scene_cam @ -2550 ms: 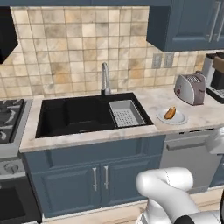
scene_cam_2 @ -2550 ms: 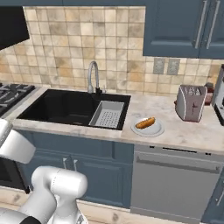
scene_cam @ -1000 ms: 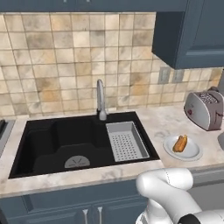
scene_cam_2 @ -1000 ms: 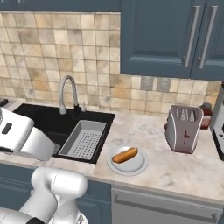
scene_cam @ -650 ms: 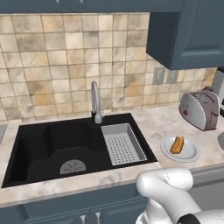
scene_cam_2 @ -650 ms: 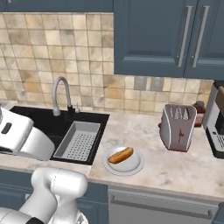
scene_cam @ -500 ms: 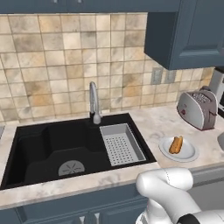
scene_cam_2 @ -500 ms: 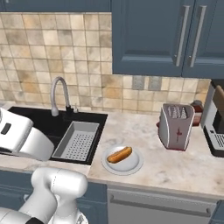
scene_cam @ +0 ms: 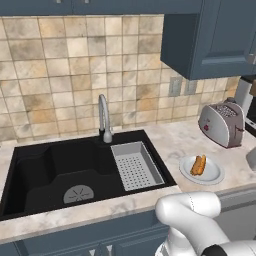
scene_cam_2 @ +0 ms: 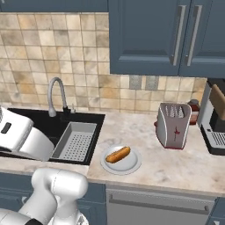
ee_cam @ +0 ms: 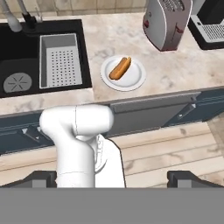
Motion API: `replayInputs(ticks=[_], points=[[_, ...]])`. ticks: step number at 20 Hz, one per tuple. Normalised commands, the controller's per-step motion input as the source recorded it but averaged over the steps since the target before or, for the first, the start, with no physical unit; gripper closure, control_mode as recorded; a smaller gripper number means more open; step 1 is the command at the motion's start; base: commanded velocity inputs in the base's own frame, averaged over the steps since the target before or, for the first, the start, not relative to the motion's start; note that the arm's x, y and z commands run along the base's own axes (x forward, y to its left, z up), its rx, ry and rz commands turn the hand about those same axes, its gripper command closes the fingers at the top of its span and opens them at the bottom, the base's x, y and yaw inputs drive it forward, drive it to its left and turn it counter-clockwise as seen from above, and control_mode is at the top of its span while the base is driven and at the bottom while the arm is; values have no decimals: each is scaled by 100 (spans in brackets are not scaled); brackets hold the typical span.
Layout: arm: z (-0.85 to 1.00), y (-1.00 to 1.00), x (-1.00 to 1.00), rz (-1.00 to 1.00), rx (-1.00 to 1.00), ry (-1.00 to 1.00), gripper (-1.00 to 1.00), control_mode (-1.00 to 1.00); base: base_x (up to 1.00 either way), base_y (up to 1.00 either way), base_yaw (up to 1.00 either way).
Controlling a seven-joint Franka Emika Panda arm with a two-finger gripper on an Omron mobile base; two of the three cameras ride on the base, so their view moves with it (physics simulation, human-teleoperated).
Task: Pick the hotdog bun from the counter and place it in the microwave. Then turn on the microwave.
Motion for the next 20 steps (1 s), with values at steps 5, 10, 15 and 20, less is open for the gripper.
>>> replayInputs(ticks=[5,10,15,20], points=[[-18,0,46,-14,0,0,-100,-100,0,0,0],[-33,-2,42,-10,0,0,-100,-100,0,0,0],[-42,0,46,-1,2,-1,-100,-100,0,0,0],[-37,-1,54,0,6,0,-100,-100,0,0,0]])
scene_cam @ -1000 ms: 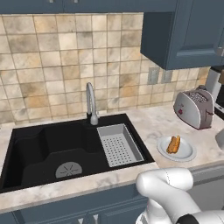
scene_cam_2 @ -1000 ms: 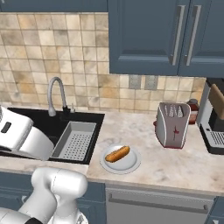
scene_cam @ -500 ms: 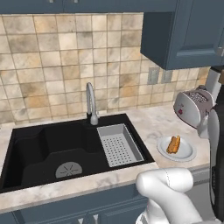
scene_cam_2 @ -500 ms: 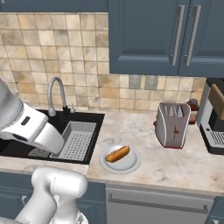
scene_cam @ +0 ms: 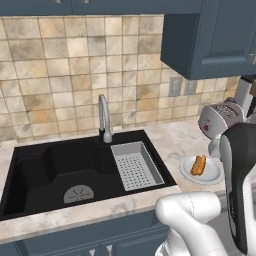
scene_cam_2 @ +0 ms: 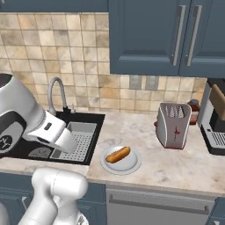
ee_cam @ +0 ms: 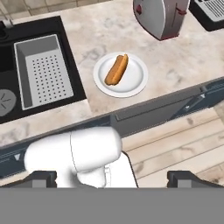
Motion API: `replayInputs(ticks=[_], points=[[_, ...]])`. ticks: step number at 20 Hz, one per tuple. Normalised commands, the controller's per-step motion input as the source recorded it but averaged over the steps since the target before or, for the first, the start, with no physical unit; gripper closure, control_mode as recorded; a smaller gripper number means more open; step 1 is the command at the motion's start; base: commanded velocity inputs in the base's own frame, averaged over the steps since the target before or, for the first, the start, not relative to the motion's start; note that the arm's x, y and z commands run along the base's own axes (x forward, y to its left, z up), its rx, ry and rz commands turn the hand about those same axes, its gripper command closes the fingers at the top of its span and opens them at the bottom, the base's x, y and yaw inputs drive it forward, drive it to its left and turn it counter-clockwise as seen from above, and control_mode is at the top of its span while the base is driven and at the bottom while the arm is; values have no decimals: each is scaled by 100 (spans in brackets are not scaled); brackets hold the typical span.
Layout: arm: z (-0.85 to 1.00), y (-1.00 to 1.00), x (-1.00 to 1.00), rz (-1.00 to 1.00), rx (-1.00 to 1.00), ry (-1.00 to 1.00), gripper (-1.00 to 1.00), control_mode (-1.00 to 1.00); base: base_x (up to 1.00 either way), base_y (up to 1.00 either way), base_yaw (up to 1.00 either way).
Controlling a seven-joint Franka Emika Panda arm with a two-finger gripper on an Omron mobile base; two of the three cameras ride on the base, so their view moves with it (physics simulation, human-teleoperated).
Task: Pick the hotdog bun from the counter and place it in the microwave. Then turn on the microwave.
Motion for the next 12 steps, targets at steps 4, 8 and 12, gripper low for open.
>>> replayInputs(ticks=[4,8,12], points=[[-29,-1,56,0,2,0,-100,-100,0,0,0],[-20,-12,35,-1,0,0,-100,-100,0,0,0],[-20,-30,20,-4,0,0,-100,-100,0,0,0]])
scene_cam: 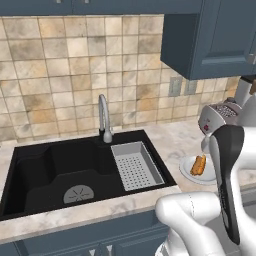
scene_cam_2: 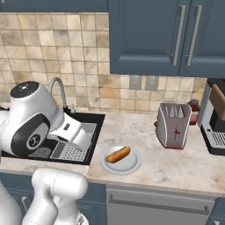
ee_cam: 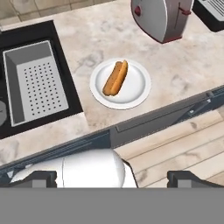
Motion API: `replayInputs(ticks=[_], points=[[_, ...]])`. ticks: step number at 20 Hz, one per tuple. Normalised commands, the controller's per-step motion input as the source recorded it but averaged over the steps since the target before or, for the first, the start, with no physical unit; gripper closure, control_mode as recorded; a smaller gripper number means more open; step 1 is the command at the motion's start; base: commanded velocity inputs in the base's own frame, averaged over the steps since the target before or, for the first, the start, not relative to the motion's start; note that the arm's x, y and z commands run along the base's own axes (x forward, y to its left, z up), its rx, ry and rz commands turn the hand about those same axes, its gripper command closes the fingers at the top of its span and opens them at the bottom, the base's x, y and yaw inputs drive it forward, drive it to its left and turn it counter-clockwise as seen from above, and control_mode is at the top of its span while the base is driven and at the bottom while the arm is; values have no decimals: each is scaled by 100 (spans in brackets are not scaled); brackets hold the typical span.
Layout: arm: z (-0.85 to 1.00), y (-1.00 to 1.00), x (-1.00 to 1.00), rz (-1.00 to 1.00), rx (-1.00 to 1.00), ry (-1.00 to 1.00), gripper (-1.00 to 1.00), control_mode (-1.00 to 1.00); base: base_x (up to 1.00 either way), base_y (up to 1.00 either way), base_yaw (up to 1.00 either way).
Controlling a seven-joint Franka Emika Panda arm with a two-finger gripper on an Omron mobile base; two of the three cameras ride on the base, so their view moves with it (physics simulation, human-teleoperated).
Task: Pick the hotdog bun from the counter and place it in the microwave. Then turn on the microwave.
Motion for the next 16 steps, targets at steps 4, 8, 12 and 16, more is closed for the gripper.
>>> replayInputs(ticks=[4,8,12,16], points=[[-26,-22,12,-5,0,-3,-100,-100,0,0,0],[-33,-4,18,-6,0,-2,-100,-100,0,0,0],[-28,0,26,-9,0,0,-100,-100,0,0,0],[-20,0,32,-9,0,0,-100,-100,0,0,0]])
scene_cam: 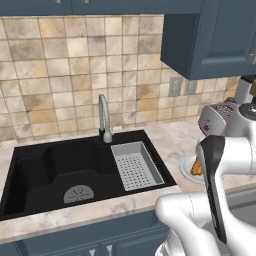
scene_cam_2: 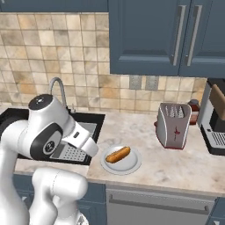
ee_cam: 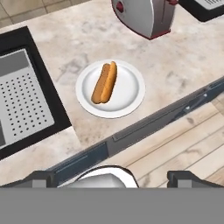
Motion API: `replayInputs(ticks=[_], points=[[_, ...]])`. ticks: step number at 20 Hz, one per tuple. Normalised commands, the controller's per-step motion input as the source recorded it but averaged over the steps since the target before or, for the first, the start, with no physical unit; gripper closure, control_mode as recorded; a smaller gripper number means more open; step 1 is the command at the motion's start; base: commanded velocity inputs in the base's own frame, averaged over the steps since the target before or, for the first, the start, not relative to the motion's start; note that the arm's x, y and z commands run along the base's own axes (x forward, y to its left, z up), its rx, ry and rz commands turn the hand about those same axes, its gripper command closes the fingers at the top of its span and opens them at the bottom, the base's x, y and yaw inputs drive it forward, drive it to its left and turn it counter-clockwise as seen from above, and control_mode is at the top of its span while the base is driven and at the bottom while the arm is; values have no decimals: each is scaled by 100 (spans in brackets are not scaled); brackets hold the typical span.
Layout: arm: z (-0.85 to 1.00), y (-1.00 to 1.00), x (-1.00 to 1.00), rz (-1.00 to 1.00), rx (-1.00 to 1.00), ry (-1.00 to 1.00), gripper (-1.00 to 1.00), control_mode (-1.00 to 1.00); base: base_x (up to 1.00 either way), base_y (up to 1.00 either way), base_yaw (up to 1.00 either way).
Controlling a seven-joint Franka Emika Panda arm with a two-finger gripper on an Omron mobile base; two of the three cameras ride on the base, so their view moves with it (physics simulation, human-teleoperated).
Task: Pick the hotdog bun from the counter and place it in the microwave. Then turn on the microwave.
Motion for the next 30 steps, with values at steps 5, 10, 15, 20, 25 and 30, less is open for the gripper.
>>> replayInputs(ticks=[5,10,15,20,25,30], points=[[-8,-7,23,-6,0,0,-100,-100,0,0,0],[-10,-14,27,-4,1,0,-100,-100,0,0,0],[-20,-5,36,-1,2,0,-100,-100,0,0,0],[-27,-1,31,0,3,0,-100,-100,0,0,0],[-33,-9,28,0,1,0,-100,-100,0,0,0],[-29,-14,28,0,1,0,-100,-100,0,0,0]])
